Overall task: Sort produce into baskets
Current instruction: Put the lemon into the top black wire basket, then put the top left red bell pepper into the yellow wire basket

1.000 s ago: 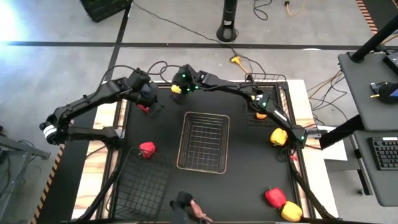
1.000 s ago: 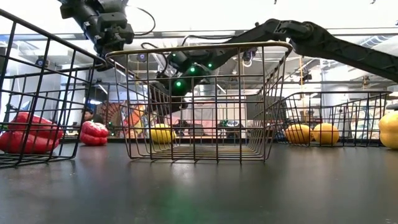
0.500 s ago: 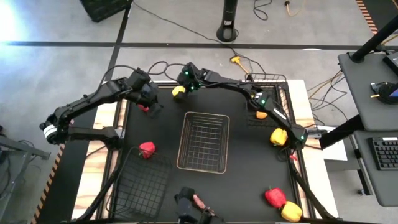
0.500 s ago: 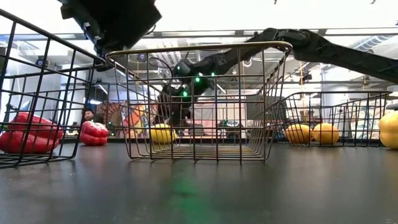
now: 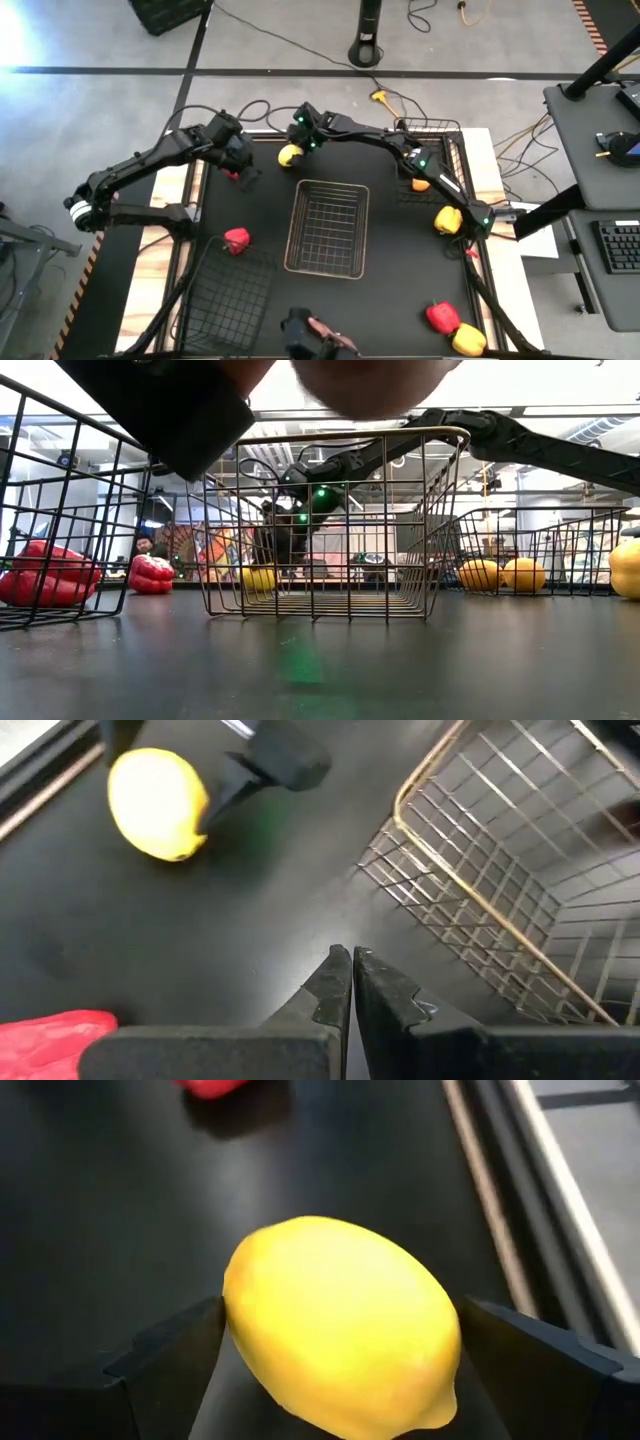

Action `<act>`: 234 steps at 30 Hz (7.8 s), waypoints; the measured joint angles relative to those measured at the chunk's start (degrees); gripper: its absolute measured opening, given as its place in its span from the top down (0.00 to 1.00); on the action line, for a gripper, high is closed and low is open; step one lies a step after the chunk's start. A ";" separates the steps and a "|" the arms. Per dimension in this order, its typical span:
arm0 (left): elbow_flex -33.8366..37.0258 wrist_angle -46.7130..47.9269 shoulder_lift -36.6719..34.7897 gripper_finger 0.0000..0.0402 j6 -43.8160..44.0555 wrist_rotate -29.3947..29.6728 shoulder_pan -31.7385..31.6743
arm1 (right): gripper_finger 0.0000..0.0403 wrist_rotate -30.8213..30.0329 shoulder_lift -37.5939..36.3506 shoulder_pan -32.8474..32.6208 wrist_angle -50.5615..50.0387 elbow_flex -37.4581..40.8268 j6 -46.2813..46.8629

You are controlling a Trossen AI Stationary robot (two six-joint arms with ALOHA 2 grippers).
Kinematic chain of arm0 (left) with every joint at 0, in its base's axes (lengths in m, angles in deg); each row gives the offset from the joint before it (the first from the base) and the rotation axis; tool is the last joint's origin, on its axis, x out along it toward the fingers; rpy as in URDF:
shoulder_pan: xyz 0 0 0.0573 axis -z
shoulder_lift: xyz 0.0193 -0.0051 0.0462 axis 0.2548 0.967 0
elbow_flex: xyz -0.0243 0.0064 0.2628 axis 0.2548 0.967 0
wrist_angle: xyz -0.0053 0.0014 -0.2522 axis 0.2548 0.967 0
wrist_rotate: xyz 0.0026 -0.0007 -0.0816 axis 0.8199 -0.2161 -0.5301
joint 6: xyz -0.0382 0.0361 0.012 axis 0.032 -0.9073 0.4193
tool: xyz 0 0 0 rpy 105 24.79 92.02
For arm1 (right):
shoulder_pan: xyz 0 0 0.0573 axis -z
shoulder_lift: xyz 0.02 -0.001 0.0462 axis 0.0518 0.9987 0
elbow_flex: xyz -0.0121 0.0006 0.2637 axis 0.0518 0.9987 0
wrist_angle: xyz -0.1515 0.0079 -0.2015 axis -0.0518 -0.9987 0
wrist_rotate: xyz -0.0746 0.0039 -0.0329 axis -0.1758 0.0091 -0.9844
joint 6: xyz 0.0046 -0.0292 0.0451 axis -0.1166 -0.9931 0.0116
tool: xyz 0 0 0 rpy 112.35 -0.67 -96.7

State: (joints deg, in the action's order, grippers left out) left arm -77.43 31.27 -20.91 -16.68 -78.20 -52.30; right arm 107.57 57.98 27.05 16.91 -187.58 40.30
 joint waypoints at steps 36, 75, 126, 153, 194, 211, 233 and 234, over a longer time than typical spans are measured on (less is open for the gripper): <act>0.00 0.22 0.02 1.00 -0.61 2.30 -0.02 | 0.04 -6.45 0.07 -3.67 -4.60 -0.72 16.75; 0.00 -12.15 -7.54 1.00 -0.58 2.28 -0.02 | 0.18 -24.10 -27.47 -5.19 -46.29 -0.46 30.82; 0.00 -15.69 -2.44 1.00 -12.19 -1.61 -2.96 | 0.07 -43.71 -63.82 17.69 -21.35 77.93 120.37; 0.37 -9.64 -2.60 1.00 -13.99 -3.75 -3.17 | 0.05 -27.30 -69.31 11.34 -24.06 60.87 77.84; 14.47 -5.68 -0.04 0.13 56.30 36.38 -2.74 | 0.05 -35.77 -67.34 -6.77 -17.53 53.88 53.96; 13.78 -9.47 13.43 0.13 85.86 45.41 -1.89 | 0.05 -23.85 -65.53 16.70 0.08 53.90 26.16; -7.06 8.30 31.98 0.13 90.62 44.86 1.09 | 0.05 -16.39 -61.88 17.92 2.81 53.90 14.95; -7.06 8.57 31.98 0.13 90.58 44.84 1.05 | 0.05 -16.37 -61.90 17.92 2.81 53.90 14.86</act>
State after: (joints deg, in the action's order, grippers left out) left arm -84.49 39.84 11.07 73.91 -33.36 -51.26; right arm 91.20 -3.92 44.98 19.72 -133.69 55.16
